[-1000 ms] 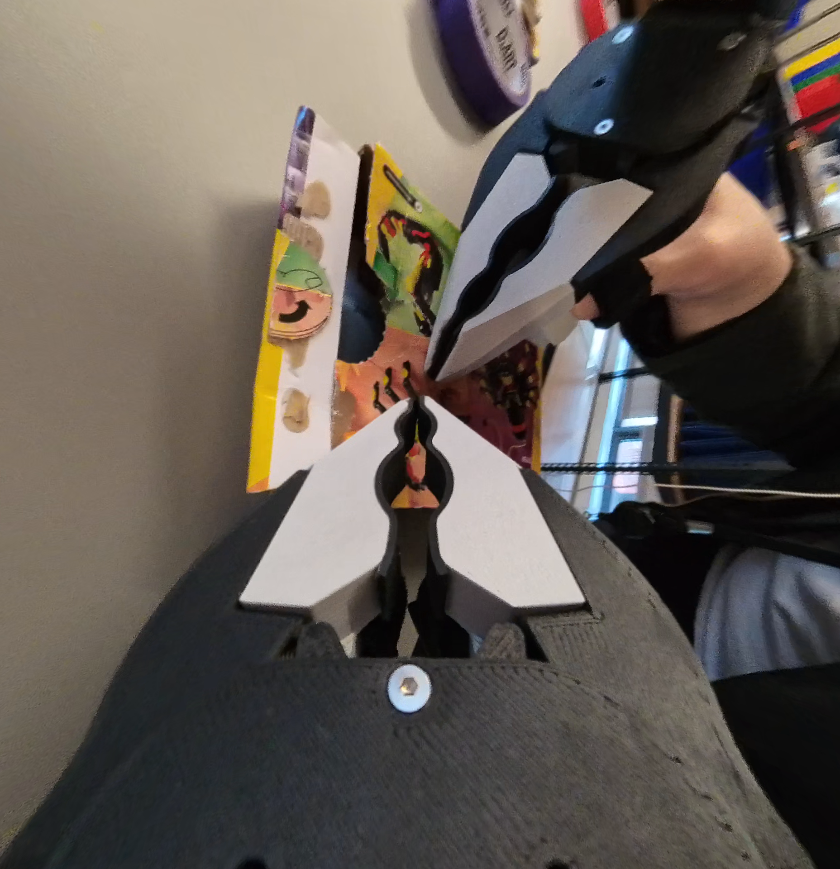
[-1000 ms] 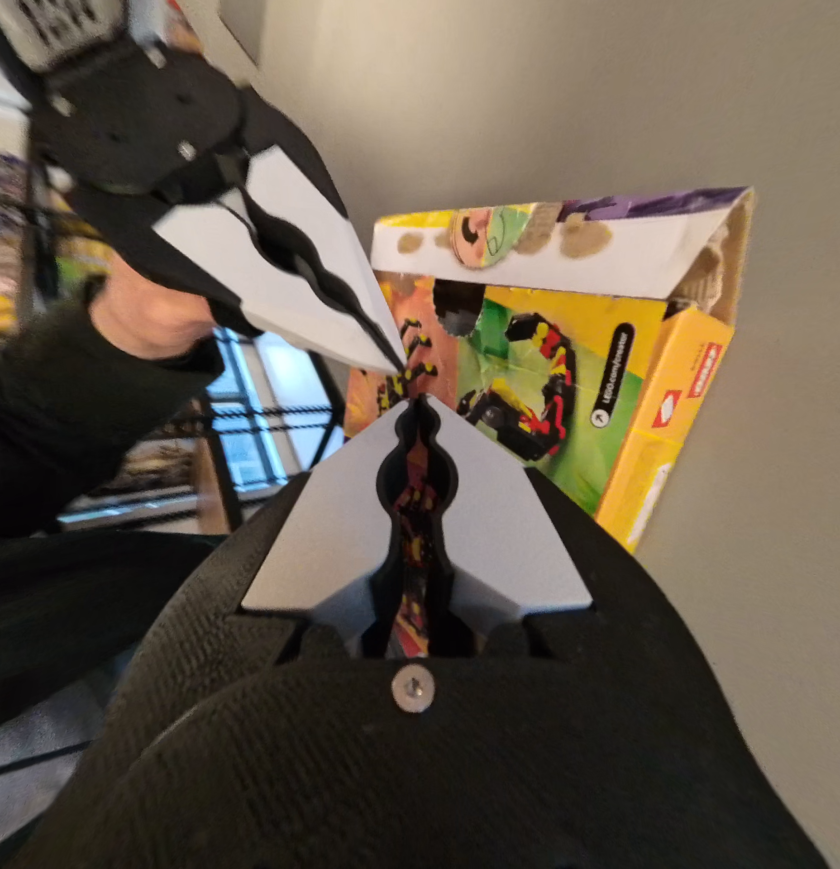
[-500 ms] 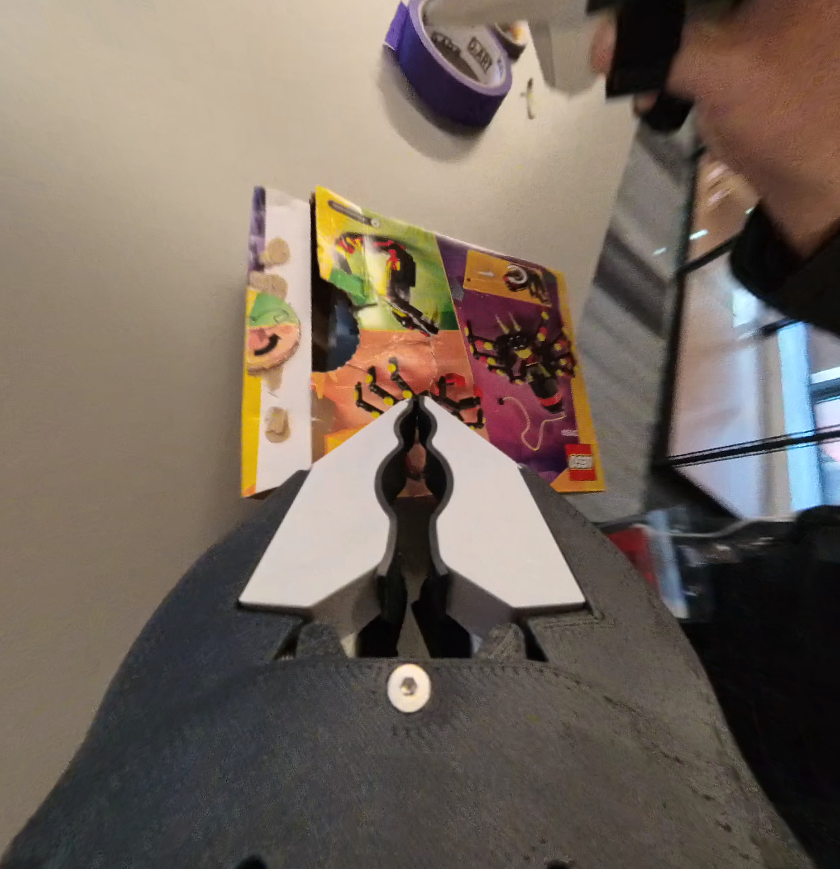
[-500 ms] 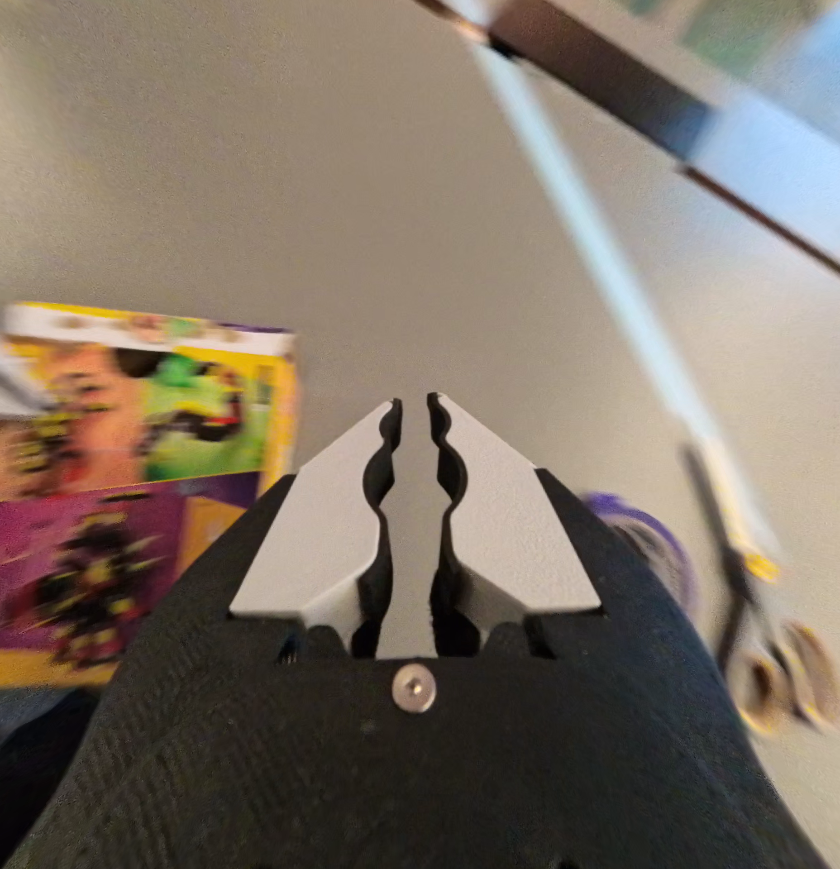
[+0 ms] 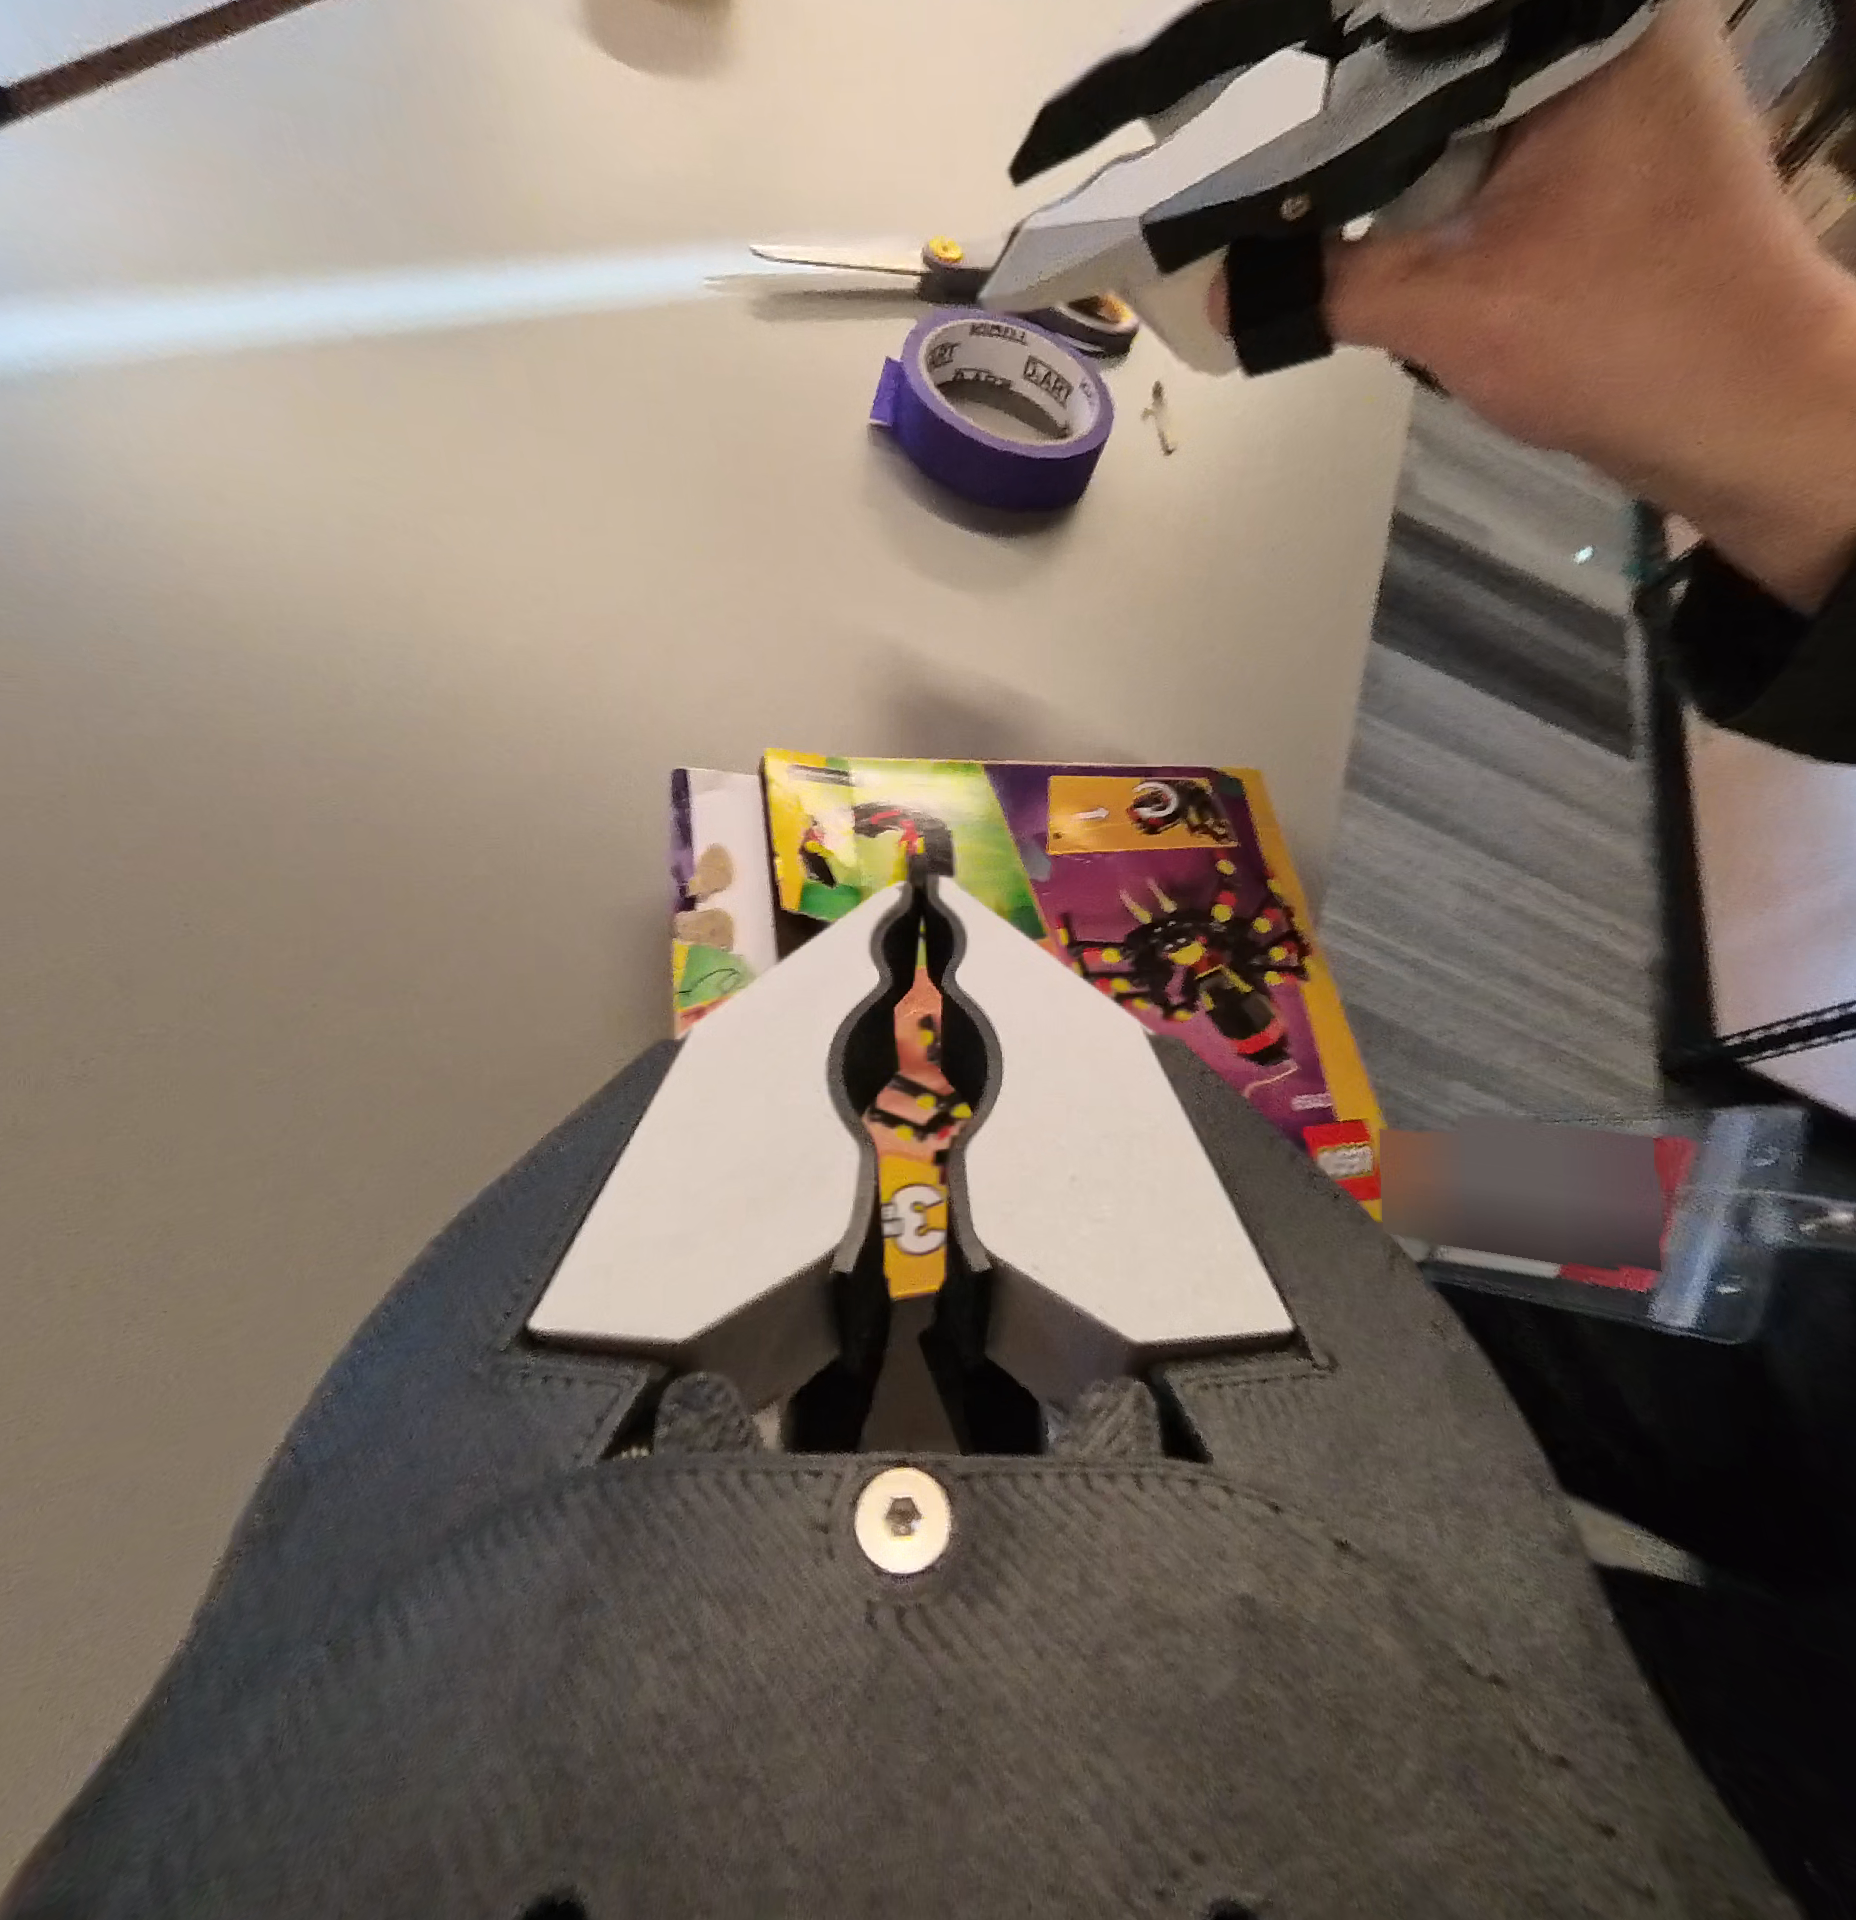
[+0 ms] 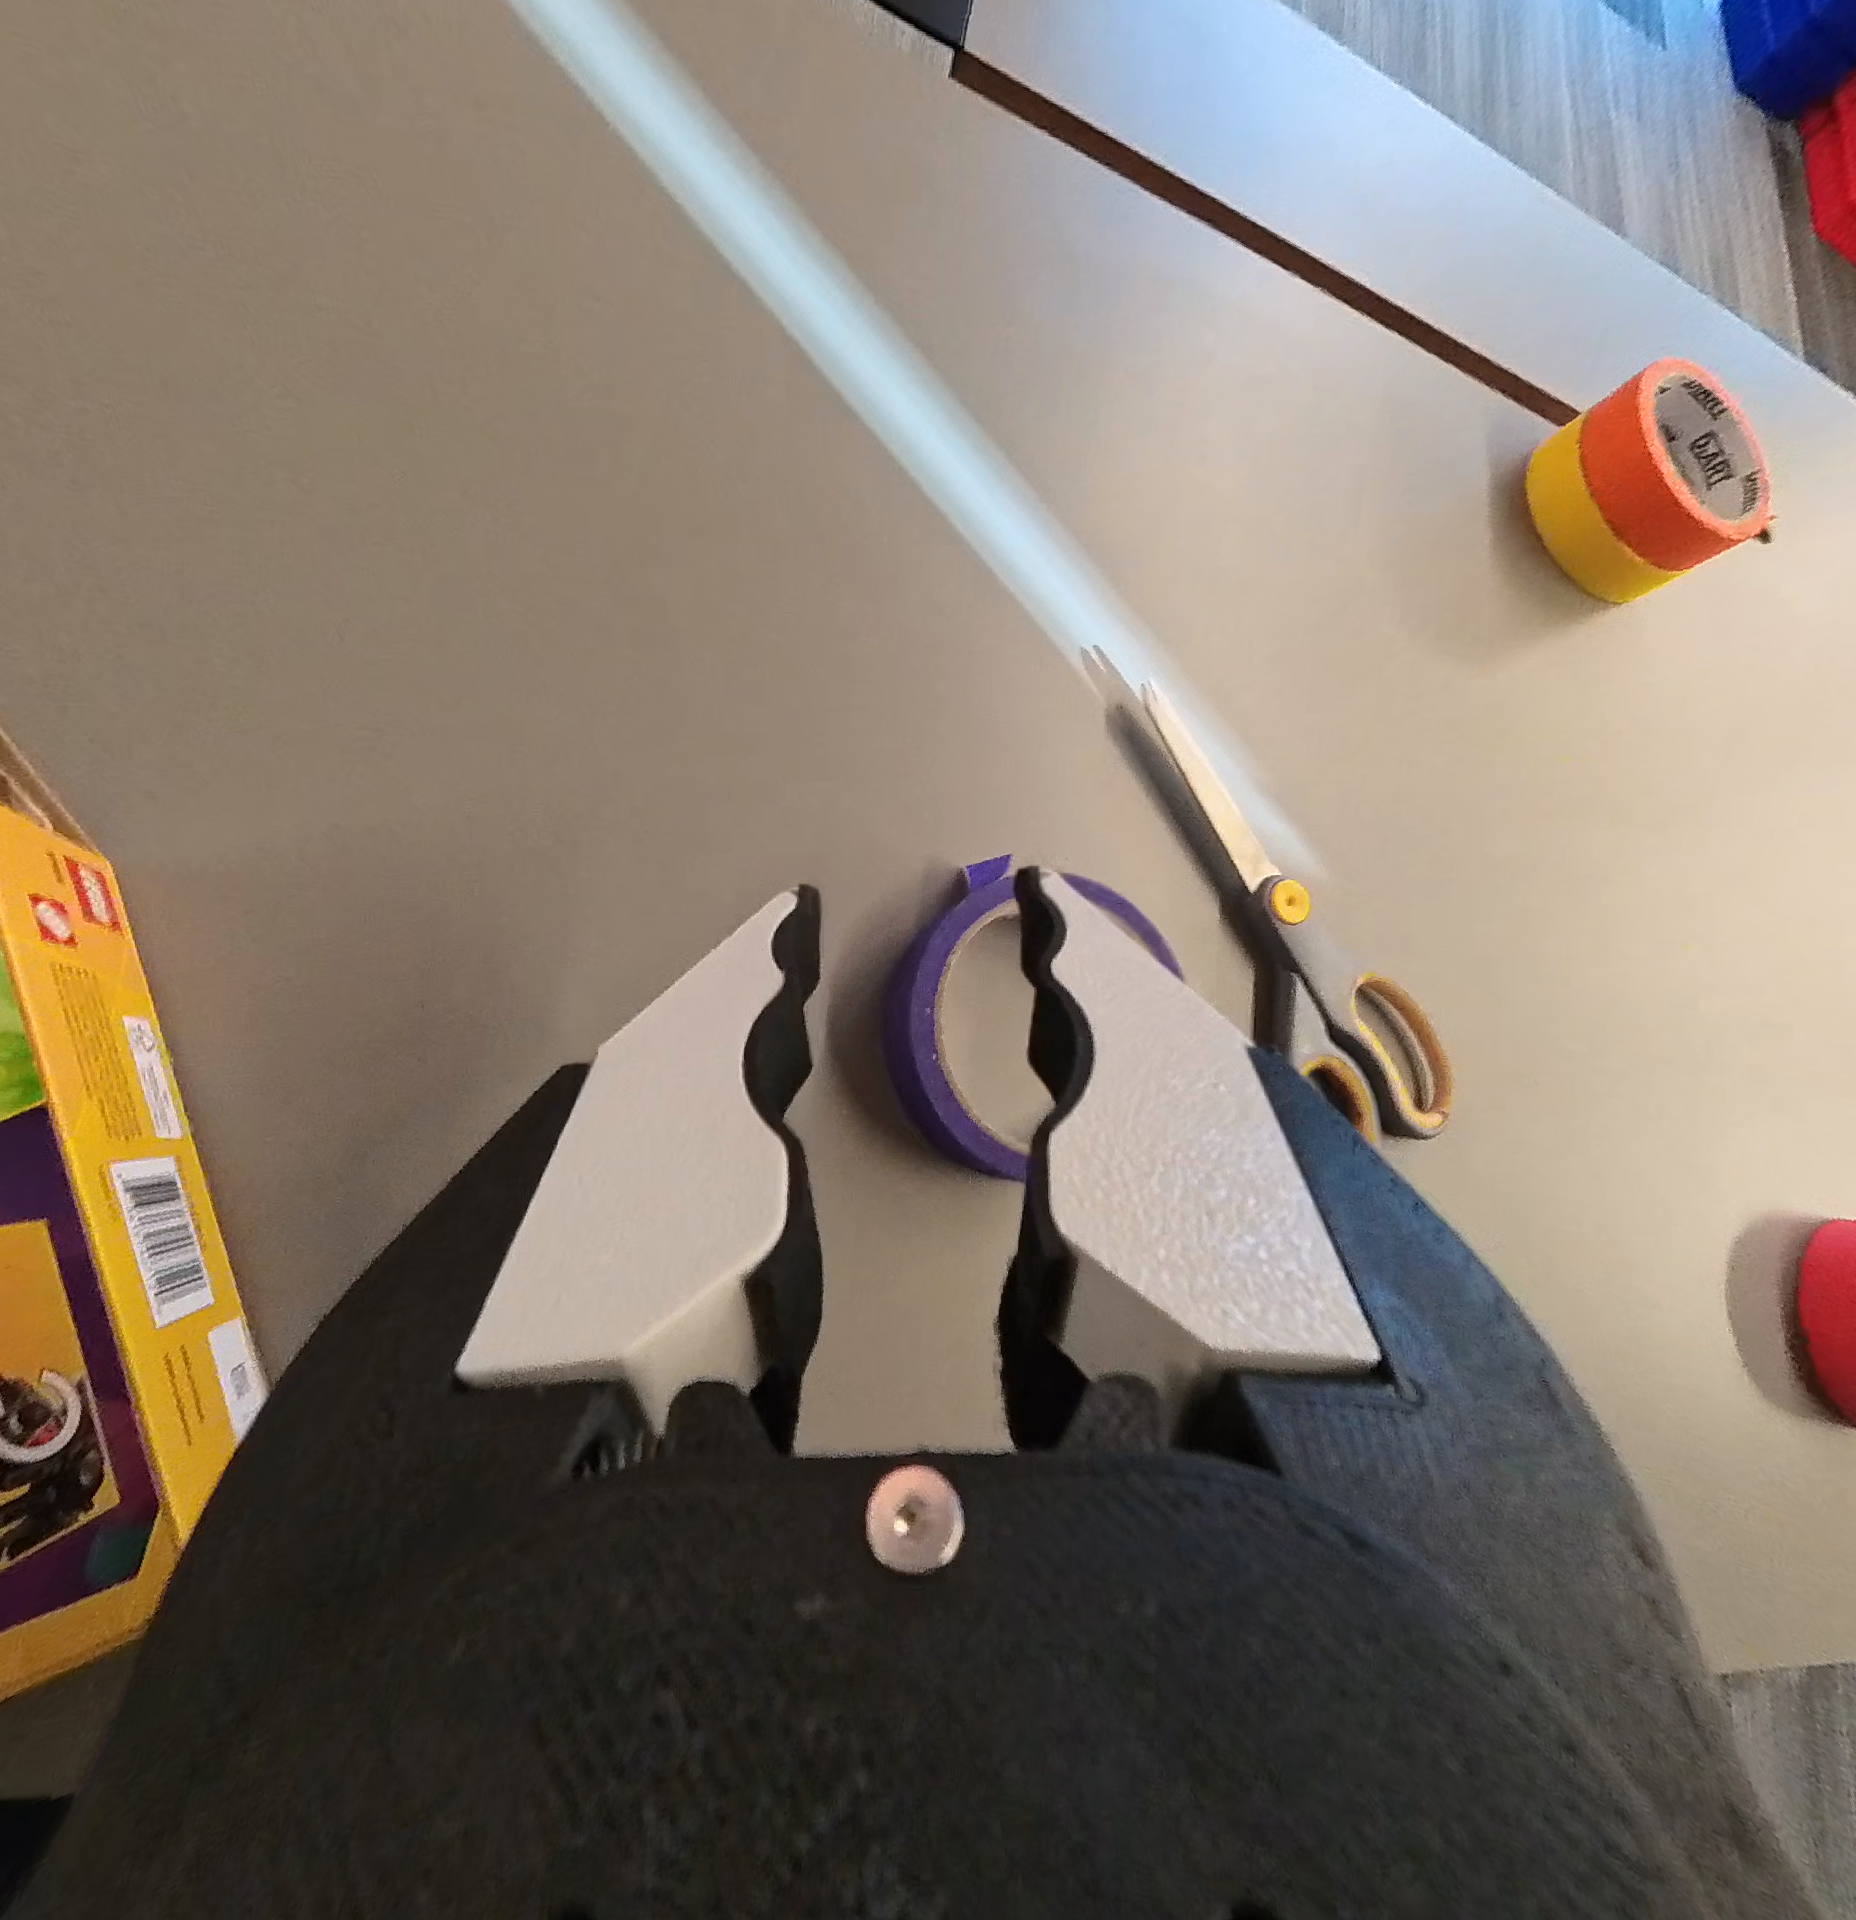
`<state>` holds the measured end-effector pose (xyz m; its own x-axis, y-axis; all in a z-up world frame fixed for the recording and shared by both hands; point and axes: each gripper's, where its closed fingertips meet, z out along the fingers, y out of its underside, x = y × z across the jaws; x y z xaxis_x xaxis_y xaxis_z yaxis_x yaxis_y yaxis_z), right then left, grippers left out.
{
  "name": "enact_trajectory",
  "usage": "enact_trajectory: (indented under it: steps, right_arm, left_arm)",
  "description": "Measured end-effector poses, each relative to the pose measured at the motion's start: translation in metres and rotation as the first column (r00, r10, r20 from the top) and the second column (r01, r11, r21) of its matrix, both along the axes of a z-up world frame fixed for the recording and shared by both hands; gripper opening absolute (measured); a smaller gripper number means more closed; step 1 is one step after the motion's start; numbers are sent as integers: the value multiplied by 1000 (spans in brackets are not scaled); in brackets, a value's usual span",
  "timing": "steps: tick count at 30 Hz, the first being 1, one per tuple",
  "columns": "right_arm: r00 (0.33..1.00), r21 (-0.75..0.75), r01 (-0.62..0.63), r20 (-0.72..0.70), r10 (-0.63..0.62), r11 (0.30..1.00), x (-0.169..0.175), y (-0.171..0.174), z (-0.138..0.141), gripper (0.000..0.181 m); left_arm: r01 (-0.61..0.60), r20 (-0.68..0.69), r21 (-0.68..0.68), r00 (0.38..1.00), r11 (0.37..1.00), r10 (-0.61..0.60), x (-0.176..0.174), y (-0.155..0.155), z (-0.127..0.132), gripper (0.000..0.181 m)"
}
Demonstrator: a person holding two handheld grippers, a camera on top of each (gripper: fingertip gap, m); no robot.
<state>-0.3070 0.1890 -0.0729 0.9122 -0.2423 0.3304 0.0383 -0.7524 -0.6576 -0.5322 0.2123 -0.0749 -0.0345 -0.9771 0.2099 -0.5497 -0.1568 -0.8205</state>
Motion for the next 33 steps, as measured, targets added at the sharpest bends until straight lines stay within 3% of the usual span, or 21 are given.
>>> enact_trajectory:
  steps: [3, 5, 7, 9, 11, 13, 16, 18, 19, 23, 25, 27, 29, 33]
  right_arm:
    - [983, -16, -47, -181, 43, 999, -30, -18, -10, 43]
    - [922, 27, -61, -381, 67, 998, -69, -50, -15, 44]
    - [820, 72, -27, -569, 63, 997, -109, -89, -23, 42]
    - [646, 124, 48, -761, 63, 991, -147, -113, -27, 47]
    - [501, 233, 172, -857, 119, 957, -166, -114, -21, 51]
    - [453, 216, 199, -885, 105, 956, -175, -108, -35, 52]
    - [404, 142, 161, -913, 66, 977, -190, -90, -52, 54]
    - [477, 119, 140, -878, 38, 983, -180, -77, -64, 53]
    - [515, 117, 122, -857, 38, 986, -171, -68, -69, 47]
    - [569, 375, 92, -780, 260, 922, -115, -1, -36, 43]
    - [679, 442, 23, -665, 310, 897, -77, 6, -15, 43]
    - [816, 467, -96, -470, 338, 879, -43, -3, 0, 45]
    - [901, 359, -196, -301, 313, 912, -12, -17, -14, 55]
    - [865, 78, -365, -340, 369, 928, -3, -28, -64, 60]
  left_arm:
    - [83, -60, 25, 995, 996, -81, -2, -6, -8, 8]
    - [146, -117, 28, 983, 989, -142, -7, -14, -18, 13]
    - [190, -176, 31, 967, 981, -182, -16, -18, -30, 16]
    - [202, -205, 7, 959, 979, -197, -25, -23, -38, 23]
    - [206, -203, -26, 957, 978, -207, -31, -30, -45, 41]
    - [231, -154, -11, 961, 973, -230, -32, -38, -42, 63]
    - [261, -165, 122, 957, 958, -240, -34, -41, -49, 71]
    - [221, -147, 238, 971, 946, -190, -33, -38, -51, 73]
    - [218, -116, 251, 974, 943, -194, -32, -43, -49, 62]
    - [110, -90, 205, 992, 973, -93, -16, -46, -51, 68]
    - [65, -93, 177, 994, 982, -49, -1, -46, -52, 81]
    - [24, -87, 212, 996, 977, -5, 14, -42, -52, 81]
    - [-45, -98, 201, 993, 979, 66, 30, -36, -53, 82]
    - [-160, -101, 193, 978, 968, 182, 55, -18, -53, 81]
